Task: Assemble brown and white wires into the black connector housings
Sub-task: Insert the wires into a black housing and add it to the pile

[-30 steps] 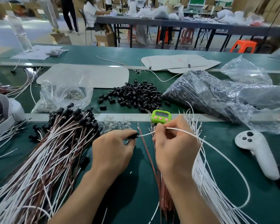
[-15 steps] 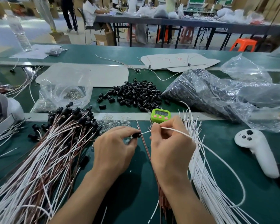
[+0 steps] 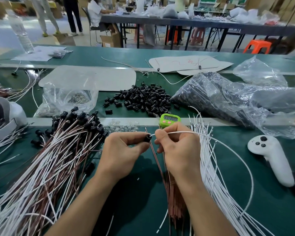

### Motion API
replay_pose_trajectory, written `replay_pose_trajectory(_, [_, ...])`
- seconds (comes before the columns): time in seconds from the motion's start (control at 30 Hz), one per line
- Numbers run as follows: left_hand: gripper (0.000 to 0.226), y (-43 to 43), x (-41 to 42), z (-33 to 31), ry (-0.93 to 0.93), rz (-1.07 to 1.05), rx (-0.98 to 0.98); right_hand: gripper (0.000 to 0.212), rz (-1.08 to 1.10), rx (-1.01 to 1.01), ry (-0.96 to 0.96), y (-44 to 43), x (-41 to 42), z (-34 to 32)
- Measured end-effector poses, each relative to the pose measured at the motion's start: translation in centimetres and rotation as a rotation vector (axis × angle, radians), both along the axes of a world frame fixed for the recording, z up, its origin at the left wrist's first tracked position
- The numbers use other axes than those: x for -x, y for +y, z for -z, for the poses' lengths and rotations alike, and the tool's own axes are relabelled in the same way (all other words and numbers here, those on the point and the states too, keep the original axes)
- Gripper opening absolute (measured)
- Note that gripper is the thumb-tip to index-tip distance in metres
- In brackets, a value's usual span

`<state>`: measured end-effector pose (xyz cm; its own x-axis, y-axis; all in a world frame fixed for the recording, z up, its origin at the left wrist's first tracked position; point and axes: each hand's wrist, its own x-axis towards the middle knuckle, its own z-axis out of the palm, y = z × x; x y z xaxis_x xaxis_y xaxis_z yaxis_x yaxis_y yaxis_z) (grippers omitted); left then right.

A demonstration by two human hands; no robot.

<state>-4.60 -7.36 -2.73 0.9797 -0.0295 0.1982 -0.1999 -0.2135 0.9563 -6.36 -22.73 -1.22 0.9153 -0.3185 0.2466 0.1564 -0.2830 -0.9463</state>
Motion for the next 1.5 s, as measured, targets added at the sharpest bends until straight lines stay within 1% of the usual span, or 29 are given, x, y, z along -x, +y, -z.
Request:
replay_pose_trajectory(0.07, [0.038,0.1,0.1,-0.3,0.033,0.058,0.080,0.019,-0.041,-0.029,0.015,0.1,-0.1,0.1])
replay_pose_trajectory(0.1, [0.041,0.0,0.1,-0.5,0.043,0.077,0.114,0.014,-0.066,-0.041,0.023,0.3,-0.1,0.1])
replay_pose_trajectory(0.13, [0.041,-0.1,0.1,-0.6,0.054,0.074,0.142,0.008,-0.096,-0.063,0.039,0.4,-0.1,0.1])
replay_pose_trajectory(0.17, [0.039,-0.2,0.0,-0.6,0.071,0.045,0.168,0.007,-0.123,-0.095,0.065,0.6,0.0,0.2])
replay_pose_trajectory(0.23, [0.030,-0.3,-0.3,-0.5,0.121,-0.061,0.210,0.020,-0.156,-0.117,0.115,0.8,0.0,0.4])
replay_pose_trajectory(0.27, [0.025,-0.3,-0.4,-0.5,0.142,-0.093,0.241,0.023,-0.161,-0.066,0.127,0.8,-0.1,0.6])
replay_pose_trajectory(0.33, [0.018,-0.3,-0.4,-0.6,0.168,-0.090,0.334,0.026,-0.166,0.079,0.150,1.0,0.0,0.8])
replay_pose_trajectory(0.4, [0.015,-0.4,-0.1,-1.0,0.187,-0.059,0.398,0.027,-0.158,0.120,0.146,1.4,0.2,0.8])
replay_pose_trajectory(0.47, [0.020,-0.6,0.1,-1.3,0.186,-0.027,0.423,0.026,-0.144,0.120,0.120,1.5,0.4,0.7])
replay_pose_trajectory(0.5, [0.025,-0.7,0.2,-1.3,0.184,-0.018,0.441,0.026,-0.136,0.148,0.111,1.5,0.4,0.6])
replay_pose_trajectory(0.57, [0.025,-0.7,0.1,-1.3,0.194,-0.037,0.511,0.026,-0.123,0.251,0.131,1.2,0.4,0.4])
replay_pose_trajectory(0.67, [0.010,-0.2,-0.3,-1.5,0.216,-0.080,0.707,0.018,-0.095,0.370,0.168,0.4,0.4,0.1])
replay_pose_trajectory(0.73, [0.012,0.8,-0.9,-1.7,0.211,-0.111,0.860,0.014,-0.038,0.485,0.189,-0.4,0.3,-0.3])
replay_pose_trajectory(0.8, [0.014,2.2,-1.5,-1.7,0.192,-0.136,0.955,0.017,0.077,0.571,0.230,-1.5,0.2,-0.9])
replay_pose_trajectory(0.9, [0.015,2.5,-1.7,-1.5,0.182,-0.143,0.928,0.017,0.229,0.619,0.288,-2.6,0.2,-1.9])
replay_pose_trajectory(1.0, [0.016,1.2,-1.3,-1.3,0.200,-0.141,0.905,0.026,0.298,0.677,0.348,-2.8,0.4,-2.2])
replay_pose_trajectory(1.1, [0.015,0.7,-1.1,-1.4,0.213,-0.159,0.898,0.030,0.340,0.677,0.358,-2.7,0.6,-2.5])
replay_pose_trajectory(1.2, [0.014,0.9,-1.0,-1.4,0.234,-0.178,0.928,0.029,0.285,0.688,0.368,-2.4,0.6,-2.4])
replay_pose_trajectory(1.33, [0.013,0.9,-1.1,-1.4,0.252,-0.187,0.969,0.021,0.166,0.637,0.400,-2.1,0.7,-2.1])
replay_pose_trajectory(1.43, [0.014,0.9,-1.1,-1.4,0.206,-0.170,0.857,0.020,0.150,0.769,0.386,-1.7,0.7,-1.8])
replay_pose_trajectory(1.5, [0.014,0.9,-1.1,-1.4,0.180,-0.158,0.802,0.021,0.172,0.881,0.320,-1.6,0.6,-1.5])
